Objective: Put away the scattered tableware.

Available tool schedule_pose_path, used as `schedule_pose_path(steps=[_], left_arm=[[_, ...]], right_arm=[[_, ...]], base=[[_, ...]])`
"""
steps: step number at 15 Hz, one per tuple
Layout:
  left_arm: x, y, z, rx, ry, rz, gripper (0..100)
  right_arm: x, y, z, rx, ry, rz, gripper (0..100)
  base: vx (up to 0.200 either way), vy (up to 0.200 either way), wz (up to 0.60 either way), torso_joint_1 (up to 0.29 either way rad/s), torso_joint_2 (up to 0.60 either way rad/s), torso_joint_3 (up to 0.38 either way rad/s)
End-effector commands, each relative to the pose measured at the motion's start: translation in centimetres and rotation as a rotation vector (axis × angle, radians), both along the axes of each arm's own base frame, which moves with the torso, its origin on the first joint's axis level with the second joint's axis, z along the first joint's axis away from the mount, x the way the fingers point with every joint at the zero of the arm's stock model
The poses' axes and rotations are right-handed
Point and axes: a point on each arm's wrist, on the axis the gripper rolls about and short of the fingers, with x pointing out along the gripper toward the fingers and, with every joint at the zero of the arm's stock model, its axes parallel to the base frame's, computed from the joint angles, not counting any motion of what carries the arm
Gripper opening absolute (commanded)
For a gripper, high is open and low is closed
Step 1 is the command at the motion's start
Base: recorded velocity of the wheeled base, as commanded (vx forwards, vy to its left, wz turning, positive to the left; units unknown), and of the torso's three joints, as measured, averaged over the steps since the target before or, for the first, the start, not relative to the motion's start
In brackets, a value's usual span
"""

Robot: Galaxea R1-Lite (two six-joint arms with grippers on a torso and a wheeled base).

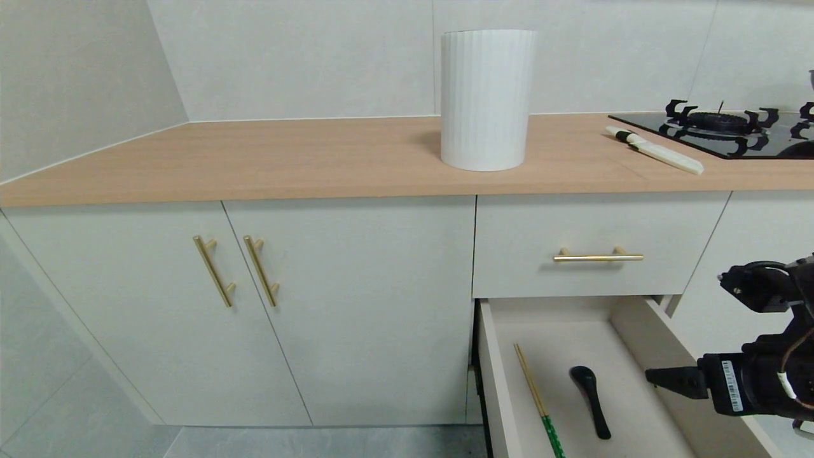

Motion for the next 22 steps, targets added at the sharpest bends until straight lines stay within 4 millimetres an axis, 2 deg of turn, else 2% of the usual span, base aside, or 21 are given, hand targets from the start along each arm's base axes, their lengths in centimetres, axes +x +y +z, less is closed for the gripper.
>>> schedule_pose_path(steps=[1,9,16,19,22], left_arm=[[0.0,0.0,0.0,0.000,0.000,0.001,100],[0.0,0.0,0.0,0.001,0.000,-0.001,100],[0.0,0.0,0.0,-0.002,-0.001,-0.001,100],[0.0,0.0,0.0,-0.002,-0.001,0.001,100],[0.0,0.0,0.0,-0.002,-0.001,0.001,100]], right_arm=[[-1.0,0.1,1.0,0.018,-0.044,0.028,100],[-0.9,0.5,0.5,0.006,-0.019,0.048,100],[-0.6,0.7,0.1,-0.003,0.006,0.050,100],[-0.7,0.7,-1.1,-0.046,0.049,0.081,100],[-1.0,1.5,-3.2,-0.107,0.162,0.158,100]], base=[[0.000,0.000,0.00,0.000,0.00,0.000],[0.000,0.000,0.00,0.000,0.00,0.000],[-0.171,0.000,0.00,0.002,0.00,0.002],[0.000,0.000,0.00,0.000,0.00,0.000],[0.000,0.000,0.00,0.000,0.00,0.000]])
